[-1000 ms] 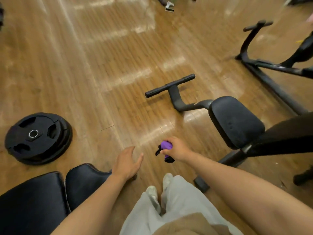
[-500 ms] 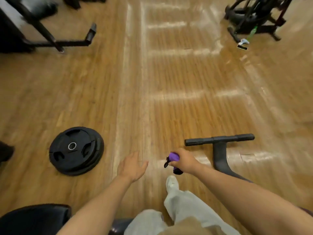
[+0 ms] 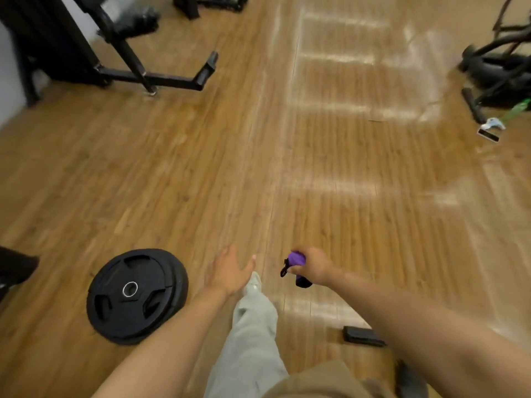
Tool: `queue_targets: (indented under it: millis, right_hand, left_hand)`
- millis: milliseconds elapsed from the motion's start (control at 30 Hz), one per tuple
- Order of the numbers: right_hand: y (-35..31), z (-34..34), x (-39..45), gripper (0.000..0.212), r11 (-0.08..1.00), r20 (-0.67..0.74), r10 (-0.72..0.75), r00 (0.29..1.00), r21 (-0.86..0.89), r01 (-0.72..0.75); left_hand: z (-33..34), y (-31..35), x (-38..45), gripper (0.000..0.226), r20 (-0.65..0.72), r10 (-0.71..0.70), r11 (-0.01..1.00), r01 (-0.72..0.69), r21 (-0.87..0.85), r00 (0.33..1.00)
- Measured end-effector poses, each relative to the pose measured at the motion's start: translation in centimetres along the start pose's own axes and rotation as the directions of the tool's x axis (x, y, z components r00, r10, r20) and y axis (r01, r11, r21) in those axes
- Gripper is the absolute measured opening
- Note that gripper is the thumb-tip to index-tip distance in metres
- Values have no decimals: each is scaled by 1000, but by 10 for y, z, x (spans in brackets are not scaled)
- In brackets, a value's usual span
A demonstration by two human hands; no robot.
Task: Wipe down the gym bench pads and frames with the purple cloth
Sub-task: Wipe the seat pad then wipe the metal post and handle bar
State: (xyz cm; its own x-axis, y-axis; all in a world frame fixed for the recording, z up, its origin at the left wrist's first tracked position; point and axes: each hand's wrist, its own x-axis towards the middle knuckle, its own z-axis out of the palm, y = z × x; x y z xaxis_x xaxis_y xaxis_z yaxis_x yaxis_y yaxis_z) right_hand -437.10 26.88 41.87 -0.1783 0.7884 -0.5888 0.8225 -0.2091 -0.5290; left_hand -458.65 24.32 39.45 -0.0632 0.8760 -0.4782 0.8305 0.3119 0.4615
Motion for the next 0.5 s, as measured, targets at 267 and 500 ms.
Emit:
queue_targets:
  millis: [267, 500]
  right_hand:
    - [-89, -98, 150, 39, 999, -27, -7, 1000, -43, 6]
    - [-137, -184, 294, 48, 993, 12, -68, 998, -99, 69]
  left_hand:
    - [-98, 36, 171, 66, 16, 47, 998, -48, 35, 999]
    - [-155, 65, 306, 67, 12, 7, 998, -7, 58, 1000]
